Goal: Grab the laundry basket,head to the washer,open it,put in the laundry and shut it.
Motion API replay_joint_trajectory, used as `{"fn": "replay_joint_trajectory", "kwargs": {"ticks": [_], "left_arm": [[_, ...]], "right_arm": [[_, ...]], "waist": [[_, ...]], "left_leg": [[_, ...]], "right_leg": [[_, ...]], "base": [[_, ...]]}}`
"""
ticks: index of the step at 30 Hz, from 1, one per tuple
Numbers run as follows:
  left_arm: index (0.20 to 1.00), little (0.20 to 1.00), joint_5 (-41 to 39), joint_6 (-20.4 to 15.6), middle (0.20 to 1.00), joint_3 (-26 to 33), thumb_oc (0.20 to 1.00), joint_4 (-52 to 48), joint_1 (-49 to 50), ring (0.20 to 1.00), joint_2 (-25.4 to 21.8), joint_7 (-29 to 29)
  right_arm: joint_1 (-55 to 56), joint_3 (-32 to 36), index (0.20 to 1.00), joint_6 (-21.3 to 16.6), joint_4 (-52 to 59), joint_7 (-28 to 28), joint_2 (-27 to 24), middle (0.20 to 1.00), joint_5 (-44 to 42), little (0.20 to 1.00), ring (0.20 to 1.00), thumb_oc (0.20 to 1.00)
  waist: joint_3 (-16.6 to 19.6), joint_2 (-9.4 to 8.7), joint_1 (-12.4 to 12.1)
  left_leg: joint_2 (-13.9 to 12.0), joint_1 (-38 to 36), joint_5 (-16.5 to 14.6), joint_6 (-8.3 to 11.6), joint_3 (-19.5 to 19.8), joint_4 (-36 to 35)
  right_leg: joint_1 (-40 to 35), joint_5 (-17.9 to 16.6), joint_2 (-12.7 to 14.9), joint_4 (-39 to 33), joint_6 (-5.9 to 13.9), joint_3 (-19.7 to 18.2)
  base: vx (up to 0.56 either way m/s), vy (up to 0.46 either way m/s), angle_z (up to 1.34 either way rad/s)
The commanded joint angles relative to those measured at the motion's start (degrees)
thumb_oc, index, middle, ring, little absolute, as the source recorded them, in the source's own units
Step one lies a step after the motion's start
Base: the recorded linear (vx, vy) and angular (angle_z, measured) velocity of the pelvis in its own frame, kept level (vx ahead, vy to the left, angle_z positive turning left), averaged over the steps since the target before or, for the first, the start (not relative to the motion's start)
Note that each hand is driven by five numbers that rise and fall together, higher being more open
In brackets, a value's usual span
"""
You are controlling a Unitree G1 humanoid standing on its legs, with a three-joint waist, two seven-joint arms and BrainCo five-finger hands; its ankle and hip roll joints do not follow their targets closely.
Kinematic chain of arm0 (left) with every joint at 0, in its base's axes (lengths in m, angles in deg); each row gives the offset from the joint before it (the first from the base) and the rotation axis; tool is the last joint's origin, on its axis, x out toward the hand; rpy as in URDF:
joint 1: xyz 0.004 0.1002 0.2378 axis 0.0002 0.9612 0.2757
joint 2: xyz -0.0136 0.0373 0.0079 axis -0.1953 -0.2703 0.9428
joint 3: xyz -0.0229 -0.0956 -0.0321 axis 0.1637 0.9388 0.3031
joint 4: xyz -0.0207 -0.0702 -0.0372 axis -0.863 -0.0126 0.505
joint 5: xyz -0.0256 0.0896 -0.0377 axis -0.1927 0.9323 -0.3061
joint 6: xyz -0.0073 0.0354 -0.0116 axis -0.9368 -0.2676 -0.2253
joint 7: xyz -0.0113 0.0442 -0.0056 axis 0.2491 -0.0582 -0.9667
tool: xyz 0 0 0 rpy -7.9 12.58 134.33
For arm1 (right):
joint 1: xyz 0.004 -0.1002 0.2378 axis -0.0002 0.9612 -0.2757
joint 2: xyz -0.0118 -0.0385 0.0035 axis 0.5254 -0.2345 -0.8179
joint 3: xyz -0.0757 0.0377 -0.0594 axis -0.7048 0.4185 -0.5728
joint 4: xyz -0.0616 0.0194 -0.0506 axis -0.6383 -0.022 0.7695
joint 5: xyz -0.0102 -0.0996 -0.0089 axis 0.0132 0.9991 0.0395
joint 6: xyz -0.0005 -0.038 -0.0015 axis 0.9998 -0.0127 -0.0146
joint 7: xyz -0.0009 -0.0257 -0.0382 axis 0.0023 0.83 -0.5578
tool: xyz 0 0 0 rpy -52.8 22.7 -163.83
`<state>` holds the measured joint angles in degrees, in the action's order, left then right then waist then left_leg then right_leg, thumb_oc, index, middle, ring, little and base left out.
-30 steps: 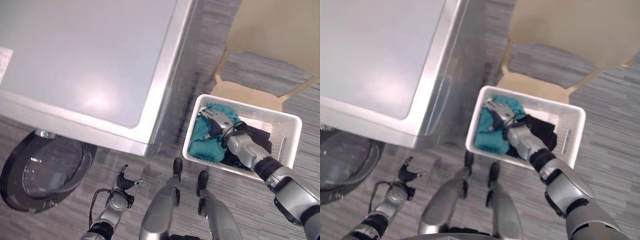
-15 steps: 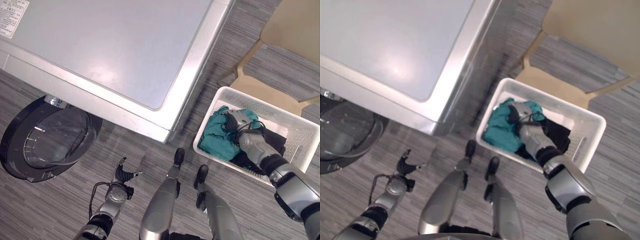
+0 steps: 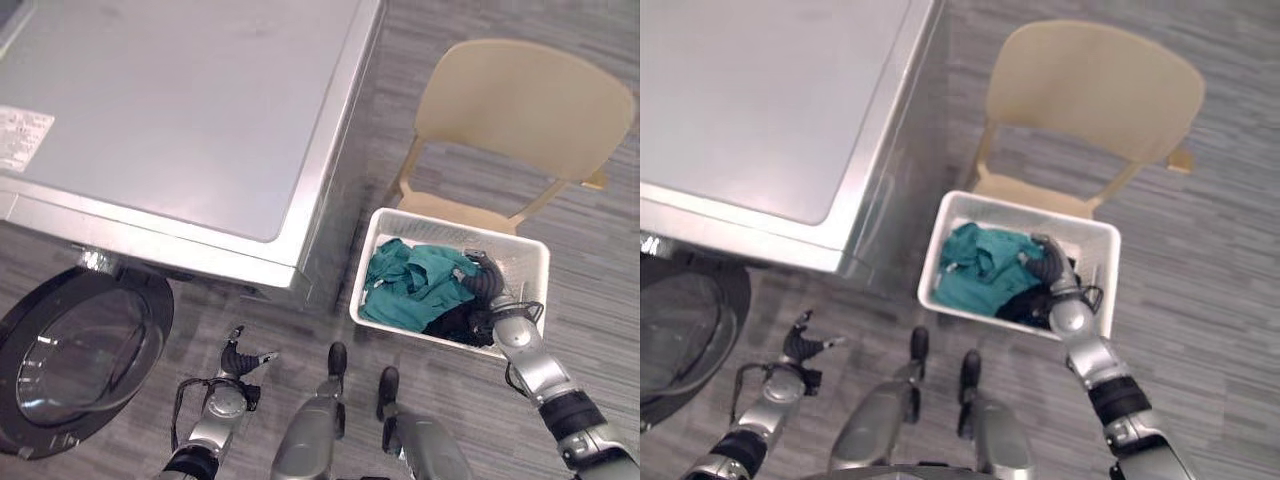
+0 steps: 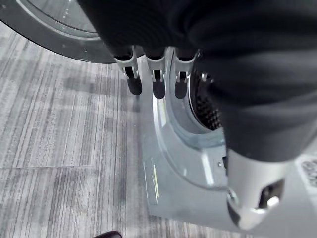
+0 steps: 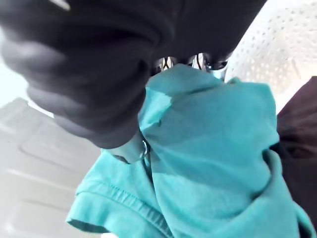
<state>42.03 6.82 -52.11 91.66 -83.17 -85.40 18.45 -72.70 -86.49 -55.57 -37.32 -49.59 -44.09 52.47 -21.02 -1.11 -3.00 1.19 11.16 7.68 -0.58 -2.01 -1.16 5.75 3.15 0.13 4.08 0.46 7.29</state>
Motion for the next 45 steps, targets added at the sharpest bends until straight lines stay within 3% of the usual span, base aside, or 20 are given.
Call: {"fn": "replay_joint_trajectory", "kwargs": {"ticks": [1, 4, 10, 12, 13, 14, 15, 18, 19, 22, 24, 26, 29, 30, 31, 33, 35, 36, 37, 45], "left_arm": [[1.0, 1.0, 0.82, 0.21, 1.0, 0.67, 1.0, 0.47, 4.2, 1.0, 0.59, -0.09], [1.0, 1.0, 0.73, 0.78, 1.0, 1.89, 1.0, 0.72, 6.35, 1.0, 1.45, 0.0], [1.0, 1.0, 0.65, 0.93, 1.0, 1.8, 1.0, 0.48, 7.36, 1.0, 1.88, -0.21], [1.0, 1.0, 0.45, 0.78, 1.0, 0.66, 1.0, -1.28, 5.37, 1.0, 0.6, -0.71], [1.0, 1.0, 0.45, 0.8, 1.0, 0.66, 1.0, -1.28, 5.33, 1.0, 0.6, -0.71], [1.0, 1.0, 0.19, 0.42, 1.0, 0.43, 1.0, -3.49, 4.92, 1.0, -0.12, -0.51], [1.0, 1.0, 0.0, 0.17, 1.0, 0.28, 1.0, -4.46, 4.88, 1.0, -0.26, -0.58], [1.0, 1.0, -0.92, -0.37, 1.0, -0.28, 1.0, -7.42, 5.09, 1.0, -0.29, -1.05], [1.0, 1.0, -0.96, -0.58, 1.0, -0.73, 1.0, -10.79, 6.1, 1.0, -0.5, -0.45], [1.0, 1.0, -2.92, -0.74, 1.0, -0.69, 1.0, -14.61, 7.39, 1.0, -0.17, -0.73], [1.0, 1.0, -2.99, -0.89, 1.0, -0.92, 1.0, -16.97, 8.03, 1.0, -0.27, 0.42], [1.0, 1.0, -2.22, -1.38, 1.0, -2.07, 1.0, -20.76, 7.57, 1.0, -0.94, 0.84], [1.0, 1.0, -0.59, -3.07, 1.0, -4.48, 1.0, -27.69, 6.5, 1.0, -2.09, 1.94], [1.0, 1.0, -0.59, -3.06, 1.0, -4.46, 1.0, -27.72, 6.48, 1.0, -2.1, 1.94], [1.0, 1.0, 0.3, -3.91, 1.0, -6.29, 1.0, -30.91, 5.06, 1.0, -2.67, 2.21], [1.0, 1.0, 1.23, -4.83, 1.0, -8.92, 1.0, -33.83, 2.33, 1.0, -3.03, 2.16], [1.0, 1.0, 1.91, -5.19, 1.0, -10.59, 1.0, -34.79, 0.77, 1.0, -3.03, 1.91], [1.0, 1.0, 2.67, -5.55, 1.0, -13.01, 1.0, -36.02, -1.12, 1.0, -2.07, 1.98], [1.0, 1.0, 3.55, -5.49, 1.0, -15.89, 1.0, -35.46, -4.24, 1.0, -0.76, 1.71], [1.0, 1.0, 2.72, -4.95, 1.0, -22.88, 1.0, -30.68, -12.58, 1.0, 3.03, 0.83]], "right_arm": [[1.51, 0.79, 0.2, -5.79, 7.51, -2.09, 1.46, 0.2, -6.58, 0.2, 0.2, 0.2], [5.01, 2.29, 0.2, -7.25, 15.83, -4.5, 2.77, 0.2, -9.97, 0.2, 0.2, 0.2], [4.82, 1.9, 0.2, -8.96, 23.06, -5.5, 3.21, 0.2, -10.92, 0.2, 0.2, 0.2], [2.13, 2.8, 0.2, -10.54, 25.46, -3.88, 3.3, 0.2, -12.12, 0.2, 0.2, 0.2], [2.1, 2.82, 0.2, -10.54, 25.45, -3.88, 3.3, 0.2, -12.12, 0.2, 0.2, 0.2], [0.75, 3.86, 0.2, -11.03, 26.72, -3.08, 3.1, 0.2, -11.75, 0.2, 0.2, 0.2], [-0.2, 4.35, 0.2, -11.19, 27.25, -2.38, 3.27, 0.2, -11.43, 0.2, 0.2, 0.2], [-2.75, 3.7, 0.2, -11.04, 27.5, -1.97, 3.17, 0.2, -11.34, 0.2, 0.2, 0.2], [-4.7, 3.33, 0.2, -11.4, 28.03, -1.45, 3.47, 0.2, -11.83, 0.2, 0.2, 0.2], [-6.99, 2.28, 0.2, -12.0, 28.72, -0.67, 3.51, 0.2, -12.94, 0.2, 0.2, 0.2], [-7.89, 1.55, 0.2, -11.9, 29.68, -1.14, 2.71, 0.2, -12.34, 0.2, 0.2, 0.2], [-7.7, 1.89, 0.2, -11.99, 30.99, -0.61, 2.04, 0.2, -12.09, 0.2, 0.2, 0.2], [-8.52, -0.42, 0.2, -12.03, 33.97, -1.83, 1.51, 0.2, -11.07, 0.2, 0.2, 0.2], [-8.56, -0.41, 0.2, -12.03, 33.96, -1.83, 1.51, 0.2, -11.07, 0.2, 0.2, 0.2], [-9.48, -1.78, 0.2, -12.41, 34.18, -2.56, 1.43, 0.2, -11.0, 0.2, 0.2, 0.2], [-11.65, -3.55, 0.2, -12.47, 33.72, -2.98, 1.39, 0.2, -10.65, 0.2, 0.2, 0.2], [-12.61, -4.27, 0.2, -12.44, 33.54, -2.95, 1.6, 0.2, -10.28, 0.2, 0.2, 0.2], [-14.47, -5.35, 0.2, -12.59, 33.43, -2.62, 2.51, 0.2, -10.12, 0.2, 0.2, 0.2], [-17.65, -7.06, 0.2, -12.57, 32.68, -1.99, 2.98, 0.2, -9.99, 0.2, 0.2, 0.2], [-29.44, -10.66, 0.2, -12.42, 31.33, 0.18, 4.8, 0.2, -12.23, 0.2, 0.2, 0.2]], "waist": [[6.4, -1.28, -0.55], [9.09, -1.62, 0.51], [10.29, -1.62, 0.78], [8.89, -1.09, 1.0], [8.99, -1.02, 0.94], [9.28, -0.93, 0.64], [10.09, -0.93, 0.1], [10.67, -1.35, -1.31], [11.19, -1.61, -2.69], [10.63, -0.86, -3.94], [10.28, -0.47, -3.87], [8.99, -0.8, -2.63], [8.8, -2.42, -0.56], [8.85, -2.33, -0.49], [9.76, -3.26, 0.51], [11.13, -3.76, 1.67], [12.26, -3.51, 2.64], [14.35, -2.62, 3.63], [15.75, -3.06, 3.94], [17.7, -5.02, 3.85]], "left_leg": [[-2.64, 0.67, -6.87, 2.26, -2.02, 4.66], [-2.42, -2.63, -7.89, 1.79, -2.67, 4.27], [-3.11, -5.07, -6.79, 1.3, -3.7, 0.87], [-4.01, -3.03, -4.49, 1.47, -2.46, 1.55], [-4.12, -2.83, -4.39, 1.5, -2.48, 1.54], [-3.95, -1.17, -3.3, 1.64, -1.46, 1.86], [-3.94, 0.01, -2.44, 1.76, -0.74, 1.69], [-3.72, 1.61, -0.62, 2.4, 0.77, 1.21], [-3.89, 3.52, 1.39, 3.59, 1.91, 0.89], [-4.93, 5.87, 3.83, 5.46, 3.24, -0.11], [-5.11, 6.09, 2.72, 5.74, 2.98, -2.55], [-5.18, 6.36, 0.39, 5.25, 0.03, -2.03], [-5.3, 3.56, -4.61, 3.89, -1.28, 9.08], [-5.37, 3.82, -4.58, 3.89, -1.16, 9.26], [-4.88, 0.87, -9.29, 3.71, -1.05, 12.95], [-5.84, -4.21, -13.18, 3.82, -2.6, 13.98], [-6.74, -7.47, -13.07, 4.0, -4.13, 11.41], [-7.39, -11.27, -11.53, 4.32, -6.77, 4.3], [-6.72, -12.4, -10.79, 4.5, -6.08, 0.46], [-5.59, -15.45, -9.97, 3.64, -6.47, -3.73]], "right_leg": [[0.07, 3.23, 6.77, 2.87, 6.35, -0.41], [-2.35, 2.74, 6.61, 1.82, 6.61, -1.57], [-1.81, 1.73, 5.82, 3.09, 7.22, -3.33], [-0.94, 5.51, 2.73, 12.65, 6.55, -7.96], [-0.73, 5.36, 2.62, 12.63, 6.51, -8.0], [-2.07, 7.62, 0.78, 17.85, 5.81, -10.2], [-2.75, 7.45, -0.41, 20.31, 5.57, -11.36], [-4.82, 8.94, -1.9, 20.04, 4.34, -13.18], [-8.03, 12.72, -3.24, 13.69, 2.34, -14.09], [-8.53, 12.86, -5.57, 8.44, 0.93, -13.9], [-8.59, 12.13, -5.89, 5.85, 0.57, -12.21], [-7.91, 10.59, -4.49, 4.82, 0.59, -9.68], [-6.17, 6.73, -1.22, 2.4, 0.9, -5.99], [-6.08, 6.57, -1.31, 2.31, 0.89, -5.9], [-5.29, 5.33, 0.19, 1.05, 1.18, -4.15], [-4.5, 4.69, 1.32, 0.24, 1.59, -2.04], [-4.32, 4.62, 1.48, -0.21, 1.84, -0.31], [-4.83, 4.61, 1.23, -1.06, 2.44, 2.21], [-5.32, 3.66, 1.48, -1.59, 3.12, 2.87], [-6.96, 2.47, 2.18, -2.02, 4.26, 2.46]], "base": [[0.15, 0.085, -0.18], [0.13, 0.079, -0.17], [-0.02, 0.029, -0.23], [-0.27, -0.059, 0.0], [-0.29, -0.104, 0.17], [-0.25, -0.136, 0.56], [-0.25, -0.135, 0.77], [-0.21, -0.222, 0.5], [-0.29, -0.283, 0.21], [-0.34, -0.304, 0.34], [-0.29, -0.13, 0.49], [-0.28, -0.045, 0.8], [-0.33, -0.019, 0.92], [-0.23, -0.005, 0.93], [-0.16, 0.016, 0.82], [-0.13, 0.048, 0.76], [0.0, 0.102, 0.73], [0.07, 0.237, 0.76], [0.08, 0.246, 0.85], [0.0, 0.098, 0.14]]}}
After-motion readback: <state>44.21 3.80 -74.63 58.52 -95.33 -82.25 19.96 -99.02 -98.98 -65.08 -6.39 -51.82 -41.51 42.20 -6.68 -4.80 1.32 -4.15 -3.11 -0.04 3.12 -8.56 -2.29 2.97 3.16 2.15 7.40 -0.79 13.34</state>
